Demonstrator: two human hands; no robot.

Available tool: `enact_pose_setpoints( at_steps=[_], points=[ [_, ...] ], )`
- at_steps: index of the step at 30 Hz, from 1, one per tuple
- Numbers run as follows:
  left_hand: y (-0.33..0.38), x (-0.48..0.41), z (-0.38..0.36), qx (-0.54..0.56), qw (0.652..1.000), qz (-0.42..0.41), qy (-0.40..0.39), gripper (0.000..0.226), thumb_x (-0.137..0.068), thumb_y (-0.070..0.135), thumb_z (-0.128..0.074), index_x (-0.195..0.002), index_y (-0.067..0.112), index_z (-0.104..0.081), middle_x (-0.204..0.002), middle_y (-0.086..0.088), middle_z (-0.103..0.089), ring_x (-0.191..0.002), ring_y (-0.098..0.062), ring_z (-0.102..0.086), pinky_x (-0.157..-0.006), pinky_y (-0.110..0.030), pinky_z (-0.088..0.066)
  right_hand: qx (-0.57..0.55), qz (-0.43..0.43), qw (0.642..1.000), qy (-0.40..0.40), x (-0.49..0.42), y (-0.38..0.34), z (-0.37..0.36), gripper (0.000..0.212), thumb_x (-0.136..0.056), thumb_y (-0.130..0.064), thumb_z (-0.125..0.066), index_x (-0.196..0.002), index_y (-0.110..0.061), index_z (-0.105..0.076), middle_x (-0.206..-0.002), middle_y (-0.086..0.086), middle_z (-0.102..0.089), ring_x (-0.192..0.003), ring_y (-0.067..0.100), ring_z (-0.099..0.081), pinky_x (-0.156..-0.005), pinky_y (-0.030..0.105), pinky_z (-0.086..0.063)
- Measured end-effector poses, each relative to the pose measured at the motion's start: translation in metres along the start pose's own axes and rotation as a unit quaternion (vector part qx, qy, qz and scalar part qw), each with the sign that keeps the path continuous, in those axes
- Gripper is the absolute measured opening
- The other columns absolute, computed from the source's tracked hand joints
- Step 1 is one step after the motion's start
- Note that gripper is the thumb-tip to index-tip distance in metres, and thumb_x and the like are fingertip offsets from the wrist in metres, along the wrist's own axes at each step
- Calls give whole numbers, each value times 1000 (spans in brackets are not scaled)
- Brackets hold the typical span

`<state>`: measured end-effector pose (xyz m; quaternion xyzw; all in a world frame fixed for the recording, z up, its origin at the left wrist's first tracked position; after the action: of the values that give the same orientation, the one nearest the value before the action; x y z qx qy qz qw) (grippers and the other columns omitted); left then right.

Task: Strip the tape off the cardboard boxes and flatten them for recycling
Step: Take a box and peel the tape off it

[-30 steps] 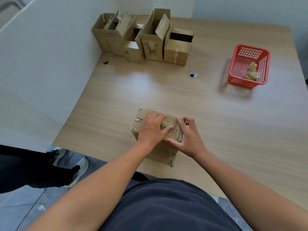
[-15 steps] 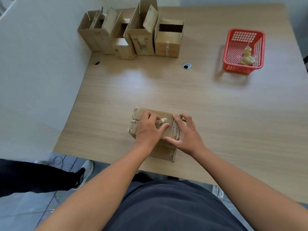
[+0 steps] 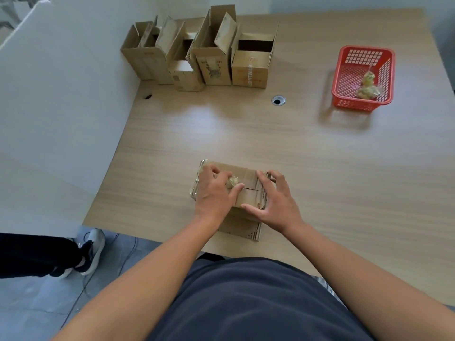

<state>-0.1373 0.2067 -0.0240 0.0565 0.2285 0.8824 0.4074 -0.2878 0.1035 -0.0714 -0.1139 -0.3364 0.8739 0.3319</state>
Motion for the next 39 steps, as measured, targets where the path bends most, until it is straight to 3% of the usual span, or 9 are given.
enact_pose_setpoints(
  at_steps=[8,12,17,23,26,31,34,36,39],
  points=[
    [4,10,9,-8,1000,22,14,34,-100,25,-58,-134,21,-55,-102,-4,-68,-99,-22,-57,-89,-37,-48,-17,-13,1000,-4,1,0,0,105,-74,-77,-68,-159,-29,-31,-153,-6,-20,-144,19,-30,-104,44,-51],
    [0,9,12,-22,1000,2,0,21,-99,16,-56,-119,16,-64,-103,-5,-67,-100,-27,-59,-86,-38,-48,-10,-12,1000,-5,1,-3,-1,105,-74,-77,-69,-159,-28,-31,-153,-5,-21,-143,21,-30,-104,45,-51],
    [-11,12,7,-29,999,18,0,34,-91,43,-71,-115,19,-66,-130,-6,-42,-101,-16,-48,-89,-29,-49,14,-7,1000,-10,-1,-5,1,106,-74,-80,-65,-159,-26,-31,-153,-3,-22,-143,21,-31,-104,45,-51],
    [-15,5,15,-16,999,25,12,17,-97,34,-65,-105,19,-63,-93,6,-59,-89,-17,-54,-75,-27,-45,28,-5,999,-21,-1,-7,3,107,-75,-80,-65,-160,-26,-29,-154,-3,-20,-142,21,-31,-103,45,-53],
    [-19,10,17,19,999,26,25,19,-100,26,-62,-117,19,-59,-84,8,-57,-84,-16,-53,-68,-26,-38,29,-5,999,-28,-2,-8,4,108,-75,-81,-63,-160,-25,-28,-154,-3,-19,-144,21,-30,-106,46,-51],
    [-22,11,13,20,999,-13,28,15,-102,24,-59,-108,12,-67,-97,-4,-65,-91,-24,-55,-77,-40,-50,38,2,999,-29,-1,-9,4,108,-75,-82,-61,-160,-24,-28,-155,-1,-20,-144,22,-29,-109,44,-48],
    [-28,8,12,26,999,33,27,34,-91,43,-72,-110,15,-68,-120,-4,-48,-97,-17,-52,-83,-28,-53,52,3,998,-30,-1,-10,4,108,-75,-83,-58,-160,-23,-29,-155,0,-21,-143,23,-31,-108,46,-49],
    [-32,3,10,16,998,54,13,43,-84,48,-78,-108,15,-66,-115,2,-42,-94,-14,-51,-79,-23,-49,56,0,998,-33,-1,-10,4,108,-74,-85,-55,-160,-23,-29,-154,0,-21,-143,23,-32,-107,46,-50],
    [-32,-4,11,27,997,71,17,24,-92,36,-72,-103,15,-67,-104,7,-46,-91,-14,-53,-76,-26,-51,52,-3,998,-34,-1,-10,4,109,-74,-87,-53,-159,-23,-30,-154,-1,-21,-142,23,-32,-107,45,-50]
  ],
)
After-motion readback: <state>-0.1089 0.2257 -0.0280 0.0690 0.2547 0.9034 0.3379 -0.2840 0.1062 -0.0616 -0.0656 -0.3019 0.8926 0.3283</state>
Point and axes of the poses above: each hand's wrist, its own x-axis away from the middle knuckle, its own z-axis out of the back of the hand, y = z × x, the point moved 6 cm from there along -x, towards the middle knuckle
